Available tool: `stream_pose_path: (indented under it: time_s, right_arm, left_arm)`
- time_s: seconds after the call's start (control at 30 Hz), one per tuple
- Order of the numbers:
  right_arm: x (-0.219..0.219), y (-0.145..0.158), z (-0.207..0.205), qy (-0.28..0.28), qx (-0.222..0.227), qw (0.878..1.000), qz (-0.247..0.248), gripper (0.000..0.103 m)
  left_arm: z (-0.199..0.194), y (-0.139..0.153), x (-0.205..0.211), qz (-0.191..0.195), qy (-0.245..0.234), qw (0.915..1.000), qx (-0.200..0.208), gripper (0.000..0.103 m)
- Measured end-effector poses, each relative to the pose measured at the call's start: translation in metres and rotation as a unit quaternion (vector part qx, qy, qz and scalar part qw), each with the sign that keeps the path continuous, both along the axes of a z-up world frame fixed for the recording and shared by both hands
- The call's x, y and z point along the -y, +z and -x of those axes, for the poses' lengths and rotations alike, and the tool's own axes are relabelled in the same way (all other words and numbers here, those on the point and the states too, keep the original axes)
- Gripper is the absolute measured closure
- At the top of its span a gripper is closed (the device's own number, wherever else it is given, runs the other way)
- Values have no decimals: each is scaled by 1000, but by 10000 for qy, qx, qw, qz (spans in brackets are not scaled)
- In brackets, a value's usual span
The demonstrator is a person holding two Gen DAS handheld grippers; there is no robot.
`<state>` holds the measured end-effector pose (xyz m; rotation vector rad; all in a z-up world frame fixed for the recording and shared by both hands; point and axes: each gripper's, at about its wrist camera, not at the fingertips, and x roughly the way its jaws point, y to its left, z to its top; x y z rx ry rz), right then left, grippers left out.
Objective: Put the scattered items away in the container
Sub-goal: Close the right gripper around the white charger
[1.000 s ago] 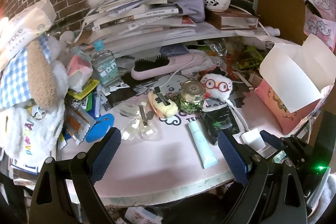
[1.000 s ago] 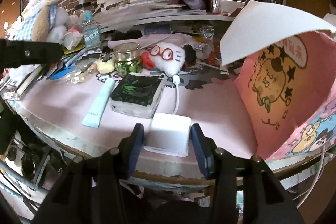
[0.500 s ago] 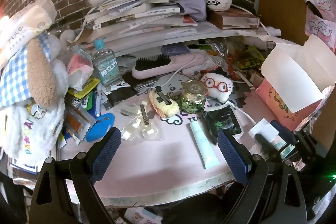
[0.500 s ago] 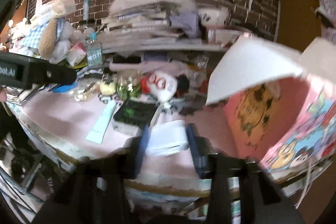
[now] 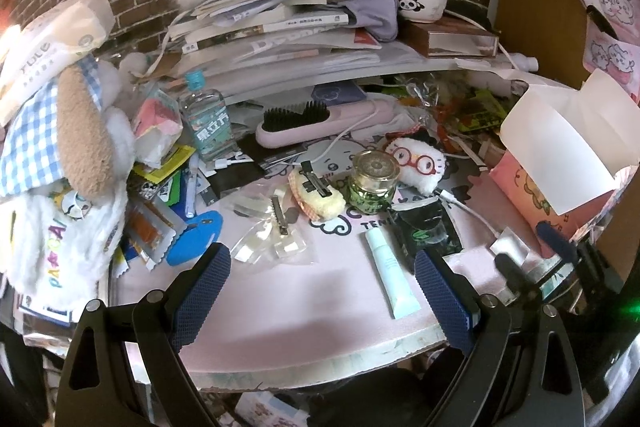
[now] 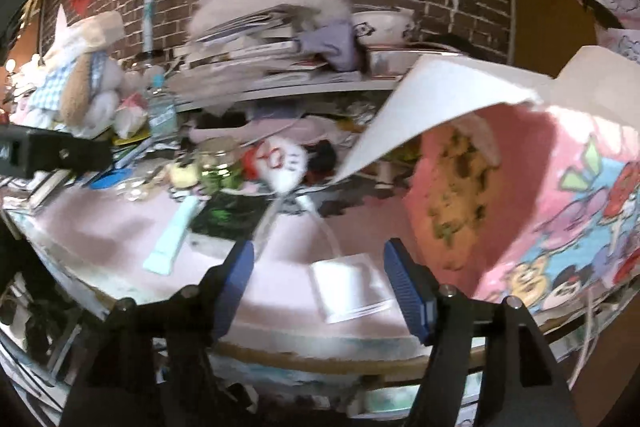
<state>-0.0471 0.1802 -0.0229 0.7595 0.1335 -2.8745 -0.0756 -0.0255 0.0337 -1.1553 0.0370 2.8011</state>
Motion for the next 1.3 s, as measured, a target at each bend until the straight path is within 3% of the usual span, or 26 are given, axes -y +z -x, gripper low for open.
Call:
stream_pose_path:
  time_s: [0.2,0.3,0.37,0.4,0.43,1.07,1.3]
  right_arm:
    - [-18,-20,15,-104,551,9983,167,37]
    - [-18,-20,14,-25,560,9981,259,38]
    - [-11,-22,10,88,468,9988,139,50]
    - [-8,-22,7,169,428,9989,90,62]
    - [-4,-23,5,230,396,9989,40,65]
    - [2,-23,12,316,347,9989,-4,66]
    - [12,-11,-2,356,-174,9986,-337,66]
  left_arm:
    - [3,-3,-2,-15,-49,10000,22,11]
    - [5,-5,-2,-26,-38,10000,38,11]
    - [5,-5,-2,-25,-26,10000,43,11]
    - [5,-5,-2,-22,-26,10000,43,11]
    - [5,-5,-2,-26,-33,10000,40,11]
    - [7,-2,-5,22,-58,10000,15,11]
    - [7,-3,-6,51,-77,10000,33,11]
